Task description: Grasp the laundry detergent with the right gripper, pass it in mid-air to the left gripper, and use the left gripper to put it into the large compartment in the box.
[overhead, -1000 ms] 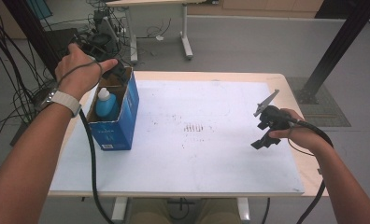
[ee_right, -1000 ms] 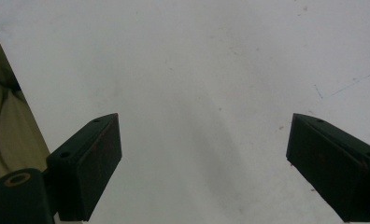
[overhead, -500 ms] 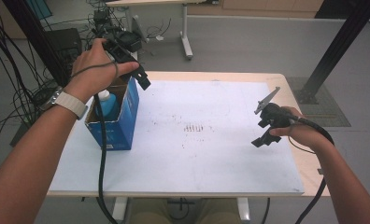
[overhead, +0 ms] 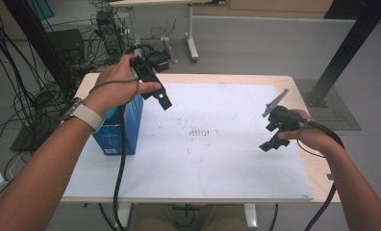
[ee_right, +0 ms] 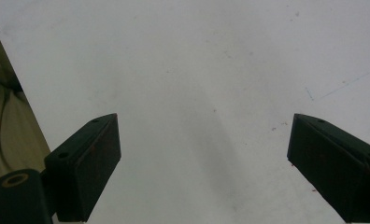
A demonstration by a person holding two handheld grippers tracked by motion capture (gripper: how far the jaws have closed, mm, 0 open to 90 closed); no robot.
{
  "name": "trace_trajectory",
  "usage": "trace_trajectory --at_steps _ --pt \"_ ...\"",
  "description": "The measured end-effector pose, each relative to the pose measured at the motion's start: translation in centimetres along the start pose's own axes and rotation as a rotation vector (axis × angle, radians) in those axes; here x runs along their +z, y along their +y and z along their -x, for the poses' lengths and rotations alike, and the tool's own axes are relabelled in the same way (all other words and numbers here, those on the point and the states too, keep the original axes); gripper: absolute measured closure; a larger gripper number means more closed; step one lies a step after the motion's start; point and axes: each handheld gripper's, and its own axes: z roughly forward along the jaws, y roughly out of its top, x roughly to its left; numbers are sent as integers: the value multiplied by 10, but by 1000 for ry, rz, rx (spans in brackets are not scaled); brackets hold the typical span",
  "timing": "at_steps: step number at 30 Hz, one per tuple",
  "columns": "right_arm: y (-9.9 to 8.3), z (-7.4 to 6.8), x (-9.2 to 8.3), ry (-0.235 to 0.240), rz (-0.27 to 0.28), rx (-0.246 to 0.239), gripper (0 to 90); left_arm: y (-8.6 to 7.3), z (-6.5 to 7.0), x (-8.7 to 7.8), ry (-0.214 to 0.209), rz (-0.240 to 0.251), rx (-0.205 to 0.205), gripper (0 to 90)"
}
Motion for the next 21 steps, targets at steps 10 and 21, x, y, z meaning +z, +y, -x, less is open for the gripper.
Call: trace_trajectory --at_steps 10,21 --pt "-2 0 -2 -7 0 10 93 12 15 20 -25 -36 81 79" --pt "-1 0 0 -9 2 11 91 20 27 30 -33 -26 143 79"
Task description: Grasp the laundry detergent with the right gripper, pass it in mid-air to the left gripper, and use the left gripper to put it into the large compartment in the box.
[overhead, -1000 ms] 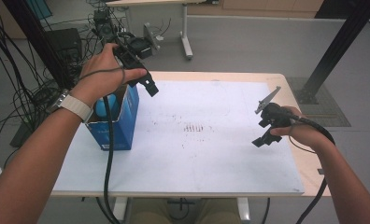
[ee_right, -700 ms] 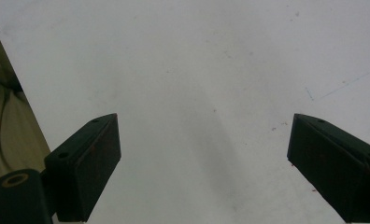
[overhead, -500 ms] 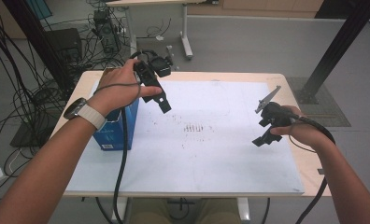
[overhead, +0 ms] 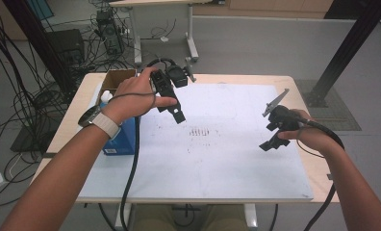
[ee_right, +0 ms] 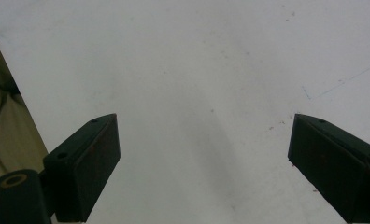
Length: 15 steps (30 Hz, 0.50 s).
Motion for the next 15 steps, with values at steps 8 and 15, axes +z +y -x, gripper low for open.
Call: trace_trajectory --at_steps 8,15 --pt "-2 0 -3 -7 5 3 91 4 5 9 -9 -13 27 80" --pt "-3 0 -2 -7 6 5 91 8 9 15 -21 -7 52 80"
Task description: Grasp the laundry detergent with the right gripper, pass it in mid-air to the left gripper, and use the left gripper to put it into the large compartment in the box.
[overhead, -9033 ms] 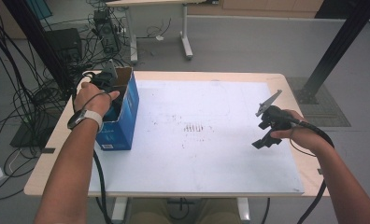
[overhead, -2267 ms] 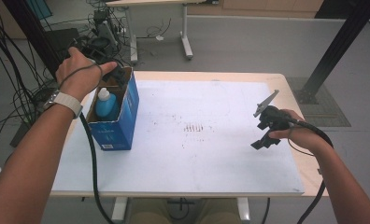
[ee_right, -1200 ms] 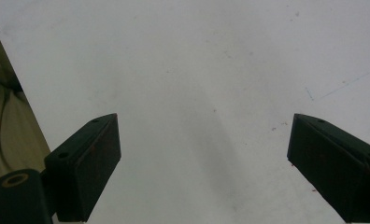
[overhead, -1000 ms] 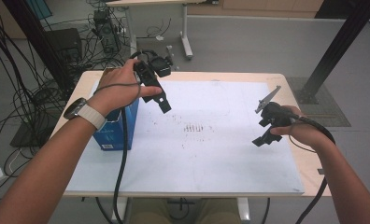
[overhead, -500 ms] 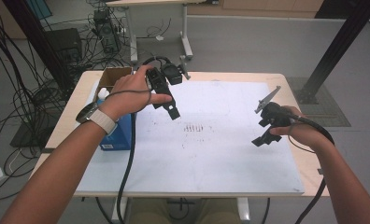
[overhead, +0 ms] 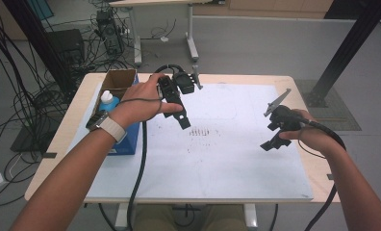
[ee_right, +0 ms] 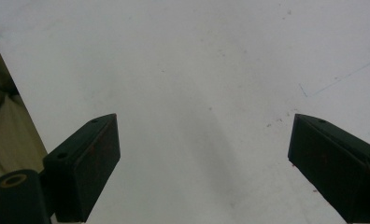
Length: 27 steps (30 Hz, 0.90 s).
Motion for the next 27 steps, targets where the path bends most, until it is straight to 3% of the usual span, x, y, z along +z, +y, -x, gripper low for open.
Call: trace_trajectory --at_steps 27 --pt "1 2 2 -9 12 1 89 3 3 14 -1 6 11 76"
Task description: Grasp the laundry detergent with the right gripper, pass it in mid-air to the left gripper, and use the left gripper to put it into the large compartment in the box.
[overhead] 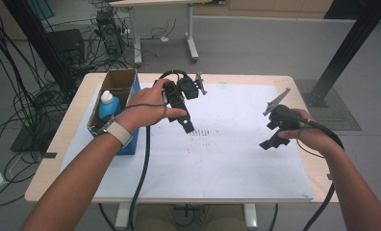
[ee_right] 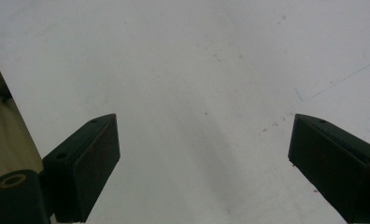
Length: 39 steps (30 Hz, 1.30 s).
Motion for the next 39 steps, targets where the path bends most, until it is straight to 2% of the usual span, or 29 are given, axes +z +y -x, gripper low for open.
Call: trace_trajectory --at_steps 34,39 --pt "-3 -3 0 -4 3 5 89 0 0 2 3 -4 -6 81" --pt "-2 -4 0 -6 3 -4 89 -2 -1 1 5 4 -17 75"
